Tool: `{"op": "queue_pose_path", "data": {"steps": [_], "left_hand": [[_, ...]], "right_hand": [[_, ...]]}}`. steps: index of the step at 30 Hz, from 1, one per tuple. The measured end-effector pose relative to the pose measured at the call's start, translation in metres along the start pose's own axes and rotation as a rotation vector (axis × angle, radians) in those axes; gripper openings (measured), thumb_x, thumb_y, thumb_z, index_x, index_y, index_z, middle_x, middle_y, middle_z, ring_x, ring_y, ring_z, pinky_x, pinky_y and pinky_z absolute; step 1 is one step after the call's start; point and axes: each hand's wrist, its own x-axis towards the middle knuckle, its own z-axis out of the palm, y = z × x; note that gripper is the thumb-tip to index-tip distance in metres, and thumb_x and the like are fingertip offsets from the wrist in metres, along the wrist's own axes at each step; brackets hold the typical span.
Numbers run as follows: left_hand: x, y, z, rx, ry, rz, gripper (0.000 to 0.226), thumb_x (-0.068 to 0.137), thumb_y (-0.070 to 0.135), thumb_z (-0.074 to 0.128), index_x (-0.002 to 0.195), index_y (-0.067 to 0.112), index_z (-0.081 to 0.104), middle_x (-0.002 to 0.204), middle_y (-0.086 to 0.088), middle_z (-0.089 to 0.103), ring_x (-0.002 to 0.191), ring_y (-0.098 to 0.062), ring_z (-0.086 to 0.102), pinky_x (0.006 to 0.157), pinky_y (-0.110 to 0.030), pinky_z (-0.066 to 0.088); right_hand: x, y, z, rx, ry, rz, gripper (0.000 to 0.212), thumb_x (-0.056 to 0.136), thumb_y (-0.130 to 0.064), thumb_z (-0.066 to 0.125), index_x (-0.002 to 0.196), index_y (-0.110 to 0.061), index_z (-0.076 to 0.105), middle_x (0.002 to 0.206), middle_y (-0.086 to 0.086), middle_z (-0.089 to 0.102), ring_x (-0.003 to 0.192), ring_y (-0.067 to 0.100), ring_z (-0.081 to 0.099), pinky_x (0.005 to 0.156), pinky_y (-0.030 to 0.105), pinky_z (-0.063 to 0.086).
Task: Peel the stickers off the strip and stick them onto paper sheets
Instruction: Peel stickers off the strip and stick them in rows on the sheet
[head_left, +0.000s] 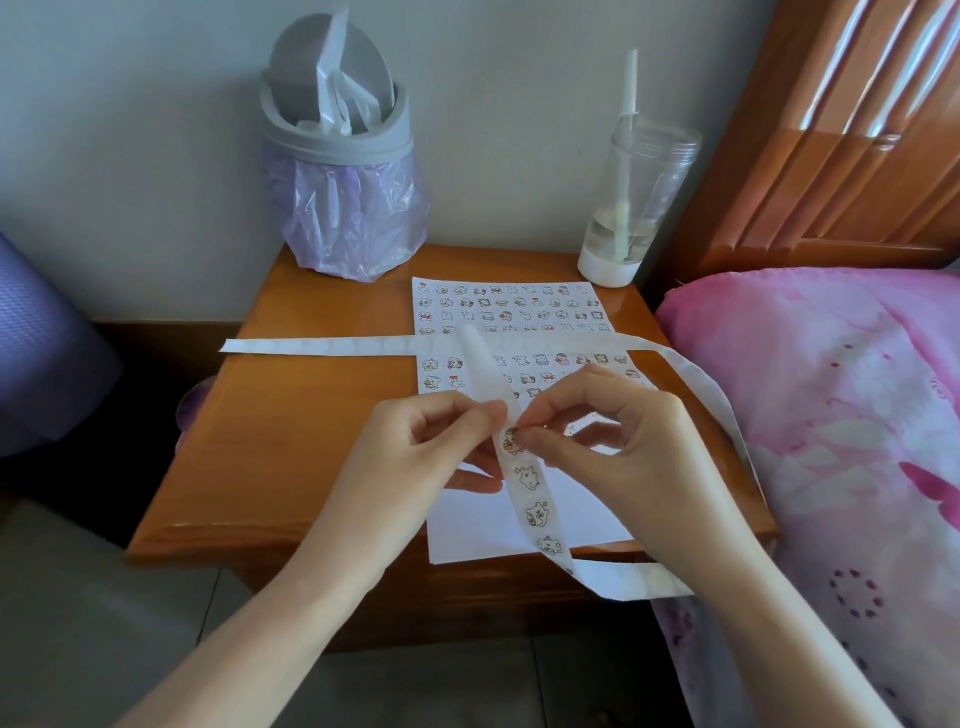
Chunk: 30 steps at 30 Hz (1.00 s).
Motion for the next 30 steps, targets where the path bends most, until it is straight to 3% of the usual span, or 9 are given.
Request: {"op": "queue_pose_path", "data": {"steps": [3, 8, 15, 20, 24, 30], "left_hand": [[-0.001, -0.002, -0.004, 0.016, 0.008, -0.03, 0.018, 0.087, 0.023, 0.058, 0.08, 0.013, 0.07, 0.073, 0.003, 0.074, 0.068, -0.012, 0.071, 0.059, -0.021, 0.058], [-0.009, -0.007, -0.018, 0.132, 0.086, 0.001, 0.022, 0.088, 0.025, 0.056, 0.075, 0.014, 0.069, 0.064, 0.007, 0.071, 0.051, -0.004, 0.064, 0.049, -0.014, 0.049], [-0.02, -0.017, -0.036, 0.344, 0.16, 0.048, 0.015, 0.088, 0.03, 0.056, 0.084, 0.025, 0.069, 0.059, 0.016, 0.066, 0.044, 0.004, 0.055, 0.041, -0.008, 0.038], [-0.022, -0.027, -0.037, 0.402, 0.125, 0.007, 0.019, 0.087, 0.036, 0.053, 0.093, 0.026, 0.068, 0.072, 0.014, 0.072, 0.046, -0.013, 0.061, 0.049, -0.016, 0.051], [-0.02, -0.032, -0.038, 0.382, 0.131, -0.022, 0.014, 0.088, 0.033, 0.054, 0.09, 0.028, 0.067, 0.077, 0.016, 0.072, 0.051, -0.013, 0.067, 0.052, -0.014, 0.052], [-0.024, -0.037, -0.04, 0.366, 0.131, -0.029, 0.015, 0.087, 0.032, 0.054, 0.092, 0.026, 0.066, 0.089, 0.017, 0.07, 0.053, -0.011, 0.067, 0.055, -0.016, 0.052]], "right_hand": [[0.0, -0.002, 0.005, -0.06, -0.012, -0.018, 0.014, 0.078, -0.021, 0.07, 0.076, -0.034, 0.065, 0.084, -0.014, 0.062, 0.083, 0.007, 0.058, 0.074, 0.021, 0.052], [-0.001, -0.009, 0.008, 0.039, -0.14, -0.01, 0.003, 0.082, -0.02, 0.068, 0.084, -0.022, 0.068, 0.086, -0.014, 0.066, 0.084, 0.007, 0.062, 0.076, 0.017, 0.052], [0.014, 0.001, 0.006, 0.222, -0.143, 0.258, 0.004, 0.082, -0.014, 0.069, 0.084, -0.011, 0.071, 0.071, -0.003, 0.071, 0.058, 0.01, 0.06, 0.055, 0.017, 0.051], [0.023, 0.006, 0.024, 0.169, -0.177, 0.344, 0.008, 0.08, -0.022, 0.072, 0.079, -0.014, 0.071, 0.063, -0.007, 0.068, 0.046, -0.001, 0.051, 0.05, 0.013, 0.044], [0.027, 0.008, 0.037, 0.166, -0.226, 0.34, 0.006, 0.079, -0.017, 0.073, 0.078, -0.011, 0.072, 0.063, -0.006, 0.068, 0.046, -0.002, 0.051, 0.045, 0.007, 0.037], [0.028, 0.015, 0.044, 0.099, -0.242, 0.321, 0.005, 0.076, -0.021, 0.075, 0.074, -0.017, 0.073, 0.076, 0.002, 0.073, 0.061, 0.007, 0.061, 0.057, 0.015, 0.047]]}}
